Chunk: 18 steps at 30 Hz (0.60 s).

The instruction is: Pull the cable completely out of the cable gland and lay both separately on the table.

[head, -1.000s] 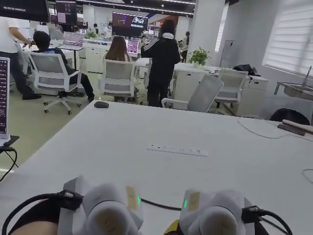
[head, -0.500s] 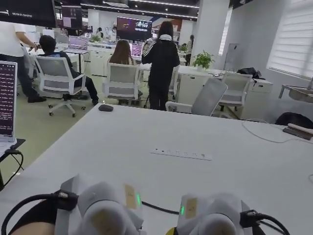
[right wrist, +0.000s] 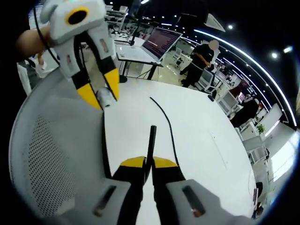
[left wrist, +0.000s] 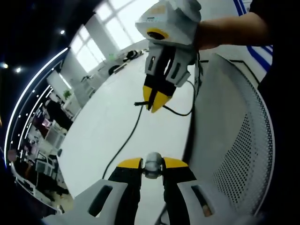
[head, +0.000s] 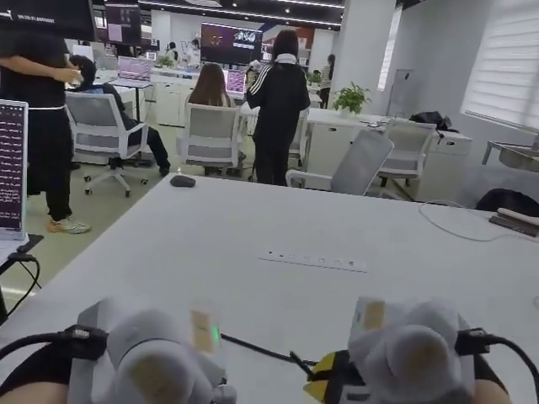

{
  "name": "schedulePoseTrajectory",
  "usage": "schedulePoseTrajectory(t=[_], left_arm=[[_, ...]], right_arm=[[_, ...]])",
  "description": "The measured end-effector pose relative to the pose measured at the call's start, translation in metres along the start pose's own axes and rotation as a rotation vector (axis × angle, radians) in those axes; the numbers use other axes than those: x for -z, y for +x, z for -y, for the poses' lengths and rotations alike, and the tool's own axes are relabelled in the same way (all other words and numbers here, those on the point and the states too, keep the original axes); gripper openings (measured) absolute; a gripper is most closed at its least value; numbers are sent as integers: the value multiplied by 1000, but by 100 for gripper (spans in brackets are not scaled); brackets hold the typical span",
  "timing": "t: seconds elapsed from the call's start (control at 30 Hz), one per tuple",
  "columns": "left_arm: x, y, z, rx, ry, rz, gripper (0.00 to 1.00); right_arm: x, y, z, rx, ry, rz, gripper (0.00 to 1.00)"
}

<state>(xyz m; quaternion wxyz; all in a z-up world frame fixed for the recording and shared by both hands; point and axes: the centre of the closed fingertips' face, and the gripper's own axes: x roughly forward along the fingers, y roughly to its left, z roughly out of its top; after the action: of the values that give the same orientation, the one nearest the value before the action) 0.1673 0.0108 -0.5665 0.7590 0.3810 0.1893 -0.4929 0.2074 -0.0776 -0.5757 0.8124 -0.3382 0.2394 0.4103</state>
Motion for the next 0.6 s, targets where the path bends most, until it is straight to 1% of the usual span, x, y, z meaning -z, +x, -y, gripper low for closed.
schedulePoseTrajectory(t=[0.07, 0.1, 0.13, 0.17, 0.2, 0.23, 0.27, 0.3, 0.33, 0.37, 0.4, 0.43, 0.47, 0.5, 0.53, 0.57, 0.6], left_arm=[[4, -4, -3, -15, -16, -2, 17], [6, -5, -4, -19, -22, -3, 17], [10, -8, -6, -26, -32, -7, 17], [12, -9, -7, -31, -37, -10, 17], [14, -10, -8, -38, -45, -13, 17], [18, -13, -10, -48, -57, -18, 17], [19, -13, -11, -51, -61, -20, 17], [24, -17, -13, -62, -76, -29, 17], [27, -18, -14, -68, -85, -33, 17], [29, -20, -16, -76, -91, -36, 17], [31, -22, -17, -82, -102, -37, 17], [35, -25, -19, -92, -115, -44, 18], [36, -27, -21, -100, -119, -47, 18], [36, -30, -24, -113, -133, -43, 18], [36, -32, -24, -113, -142, -40, 18], [36, -34, -26, -116, -153, -36, 18], [35, -35, -27, -121, -162, -33, 17]], right_arm=[[4, 0, 22, 36, -3, -7, 3], [6, 0, 38, 57, 1, -11, 3], [6, 1, 50, 76, 7, -7, 3], [6, 2, 69, 104, 29, 3, 3], [6, 4, 82, 124, 45, 12, 3], [7, 6, 103, 155, 77, 16, 3], [8, 8, 110, 166, 89, 18, 3], [10, 12, 130, 195, 124, 26, 3], [13, 18, 149, 218, 159, 30, 3], [16, 22, 161, 234, 178, 30, 3], [22, 30, 178, 252, 201, 24, 3], [28, 36, 189, 261, 227, 15, 3], [31, 41, 196, 270, 250, 10, 3], [40, 51, 209, 280, 281, 2, 3], [48, 59, 216, 281, 304, -14, 3], [61, 69, 225, 284, 329, -45, 4], [70, 75, 229, 282, 354, -67, 4]])
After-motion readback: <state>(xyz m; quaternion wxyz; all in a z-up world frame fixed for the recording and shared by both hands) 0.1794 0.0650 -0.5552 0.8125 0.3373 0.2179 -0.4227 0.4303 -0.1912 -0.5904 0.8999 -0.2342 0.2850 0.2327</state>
